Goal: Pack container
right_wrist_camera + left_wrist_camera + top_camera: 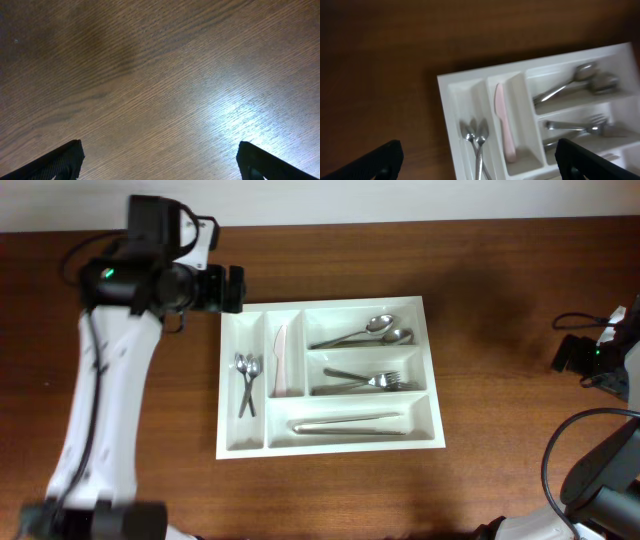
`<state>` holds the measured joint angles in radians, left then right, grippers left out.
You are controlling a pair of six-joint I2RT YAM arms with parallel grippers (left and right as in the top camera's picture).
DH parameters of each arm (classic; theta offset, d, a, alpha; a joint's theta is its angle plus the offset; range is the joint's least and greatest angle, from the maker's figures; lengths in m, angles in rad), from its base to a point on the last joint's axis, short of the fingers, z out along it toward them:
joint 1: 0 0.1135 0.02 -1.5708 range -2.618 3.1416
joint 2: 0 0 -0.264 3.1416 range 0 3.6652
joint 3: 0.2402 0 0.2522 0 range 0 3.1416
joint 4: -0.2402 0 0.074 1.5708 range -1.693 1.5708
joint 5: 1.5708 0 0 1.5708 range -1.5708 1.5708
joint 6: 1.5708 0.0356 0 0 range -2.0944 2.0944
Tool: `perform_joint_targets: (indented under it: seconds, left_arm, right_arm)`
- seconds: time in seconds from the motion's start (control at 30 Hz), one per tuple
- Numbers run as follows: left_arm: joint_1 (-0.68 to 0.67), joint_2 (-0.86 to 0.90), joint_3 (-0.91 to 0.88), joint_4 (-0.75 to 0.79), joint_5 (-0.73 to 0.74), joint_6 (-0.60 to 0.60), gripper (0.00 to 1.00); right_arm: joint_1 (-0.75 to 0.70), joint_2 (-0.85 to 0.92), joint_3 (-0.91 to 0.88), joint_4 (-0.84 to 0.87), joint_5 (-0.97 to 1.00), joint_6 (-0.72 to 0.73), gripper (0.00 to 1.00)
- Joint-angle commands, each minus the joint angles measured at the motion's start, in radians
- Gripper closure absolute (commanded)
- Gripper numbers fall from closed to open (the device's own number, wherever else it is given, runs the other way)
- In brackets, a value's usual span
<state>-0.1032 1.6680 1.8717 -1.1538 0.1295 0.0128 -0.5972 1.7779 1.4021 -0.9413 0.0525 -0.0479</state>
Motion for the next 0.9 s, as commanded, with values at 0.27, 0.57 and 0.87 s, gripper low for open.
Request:
perform_joint_targets:
  seconds: [0.27, 0.57, 0.87]
  left_arm:
    - [0.003, -0.301, 0.024, -0.142, -0.06, 0.026, 0.01]
    - [0.003, -0.472, 0.024, -0.328, -0.059, -0.031, 0.01]
    - [0.003, -0.687, 0.006, -0.501, -0.058, -0.108, 0.01]
  right_arm:
    - [-0.005, -0.002, -0.005, 0.0, 0.005, 0.008, 0.01]
    - [-0.005, -0.002, -0.005, 0.003, 0.005, 0.008, 0.01]
    - [-0.005, -0.002, -0.005, 0.004, 0.005, 0.008, 0.01]
